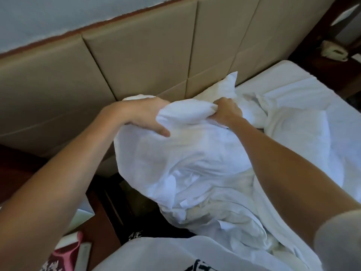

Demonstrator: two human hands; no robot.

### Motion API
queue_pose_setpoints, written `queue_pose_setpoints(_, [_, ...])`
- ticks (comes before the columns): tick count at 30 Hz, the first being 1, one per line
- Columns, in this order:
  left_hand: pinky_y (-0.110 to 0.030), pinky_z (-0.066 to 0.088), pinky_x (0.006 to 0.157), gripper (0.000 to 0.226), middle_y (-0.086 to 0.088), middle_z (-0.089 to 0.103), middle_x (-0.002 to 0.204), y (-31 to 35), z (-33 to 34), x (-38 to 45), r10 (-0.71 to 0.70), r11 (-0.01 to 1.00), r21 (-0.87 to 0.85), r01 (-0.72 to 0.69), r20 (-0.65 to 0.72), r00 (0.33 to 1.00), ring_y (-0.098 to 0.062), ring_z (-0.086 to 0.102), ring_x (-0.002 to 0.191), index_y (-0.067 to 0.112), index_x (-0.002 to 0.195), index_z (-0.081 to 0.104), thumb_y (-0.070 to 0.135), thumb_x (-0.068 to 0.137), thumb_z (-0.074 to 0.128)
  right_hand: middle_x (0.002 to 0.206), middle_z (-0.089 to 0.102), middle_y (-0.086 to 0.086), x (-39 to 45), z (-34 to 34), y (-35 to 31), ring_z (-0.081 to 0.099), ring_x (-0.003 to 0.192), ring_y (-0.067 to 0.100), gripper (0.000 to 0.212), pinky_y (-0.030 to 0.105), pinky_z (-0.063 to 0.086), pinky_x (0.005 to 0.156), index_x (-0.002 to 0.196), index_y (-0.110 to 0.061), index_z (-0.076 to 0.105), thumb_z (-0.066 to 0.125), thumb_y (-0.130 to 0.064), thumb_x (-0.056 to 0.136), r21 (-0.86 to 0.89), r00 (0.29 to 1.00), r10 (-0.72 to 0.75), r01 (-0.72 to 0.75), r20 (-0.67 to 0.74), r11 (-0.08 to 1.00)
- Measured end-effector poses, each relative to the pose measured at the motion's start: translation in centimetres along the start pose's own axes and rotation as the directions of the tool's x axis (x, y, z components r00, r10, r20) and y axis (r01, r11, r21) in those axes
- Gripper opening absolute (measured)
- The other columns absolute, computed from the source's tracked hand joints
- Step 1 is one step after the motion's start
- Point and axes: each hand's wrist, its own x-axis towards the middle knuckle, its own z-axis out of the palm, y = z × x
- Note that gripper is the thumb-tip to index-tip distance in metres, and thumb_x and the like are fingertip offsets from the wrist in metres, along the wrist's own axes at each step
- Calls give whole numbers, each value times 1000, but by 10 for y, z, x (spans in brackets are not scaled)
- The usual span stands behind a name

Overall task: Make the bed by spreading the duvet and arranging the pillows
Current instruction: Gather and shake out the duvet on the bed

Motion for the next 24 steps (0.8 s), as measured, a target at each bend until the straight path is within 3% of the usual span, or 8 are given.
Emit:
queue_pose_setpoints(1, [-32, 48, 79, 44, 15, 55, 91, -16, 2, -4, -67, 997, 27, 67, 9, 998, -12, 58, 90, 30, 99, 57, 47, 67, 83, 100, 58, 7, 4, 1, -8, 59, 100, 34, 19, 34, 44, 72, 99, -17, 63, 64, -19, 80, 59, 999, 13, -11, -39, 998])
queue_pose_setpoints(3, [-38, 50, 81, 44, 6, 62, 99, -48, 13, -7, -223, 974, 18, 225, -65, 973, -23, 60, 98, 30, 96, 56, 47, 67, 83, 94, 60, 8, 10, 4, -37, 59, 93, 33, 21, 34, 45, 70, 90, -17, 62, 48, -4, 81, 198, 986, 6, 27, -164, 980])
queue_pose_setpoints(6, [-43, 50, 78, 31, -11, 66, 105, -83, 31, -1, -418, 899, -57, 435, -410, 811, -39, 60, 101, 24, 94, 56, 39, 77, 76, 88, 66, 10, 25, 0, -85, 60, 86, 31, 38, 33, 45, 67, 75, -25, 59, 38, 5, 67, 323, 940, -76, 189, -332, 927])
queue_pose_setpoints(8, [-46, 46, 73, 26, -19, 61, 102, -97, 39, 4, -435, 878, -101, 468, -578, 691, -45, 58, 97, 15, 101, 52, 27, 85, 70, 93, 65, 9, 38, 3, -100, 57, 87, 27, 39, 32, 44, 66, 83, -24, 60, 36, 5, 71, 350, 935, -81, 209, -346, 913])
queue_pose_setpoints(9, [-47, 45, 74, 28, -20, 57, 106, -102, 42, 8, -421, 884, -98, 457, -592, 687, -46, 56, 97, 13, 109, 50, 19, 88, 67, 98, 63, 9, 46, 9, -101, 56, 90, 26, 37, 32, 42, 68, 94, -21, 59, 38, 4, 76, 361, 946, -86, 201, -312, 911])
queue_pose_setpoints(13, [-49, 43, 90, 59, -21, 45, 129, -101, 56, 31, -310, 916, 30, 399, -577, 755, -41, 48, 114, 10, 140, 36, 13, 88, 63, 125, 57, 13, 61, 41, -75, 54, 118, 30, 45, 33, 44, 90, 130, -15, 47, 57, -11, 86, 209, 989, -146, 143, -2, 967])
queue_pose_setpoints(18, [-43, 46, 86, 29, -14, 56, 120, -80, 88, 61, -242, 964, -15, 265, -460, 854, -35, 56, 106, 11, 120, 57, 16, 91, 54, 109, 68, 14, 9, 86, -11, 63, 108, 32, 11, 33, 50, 94, 90, -18, 68, 57, -18, 89, 146, 982, 9, -37, 187, 989])
queue_pose_setpoints(24, [-41, 44, 87, 14, -8, 59, 106, 1, 149, 101, -4, 999, 34, 8, -131, 991, -32, 58, 100, 14, 101, 60, 16, 91, 51, 98, 69, 17, -96, 113, 93, 64, 104, 36, 24, 37, 55, 87, 94, -3, 69, 48, -11, 89, 126, 893, 294, -353, 339, 927])
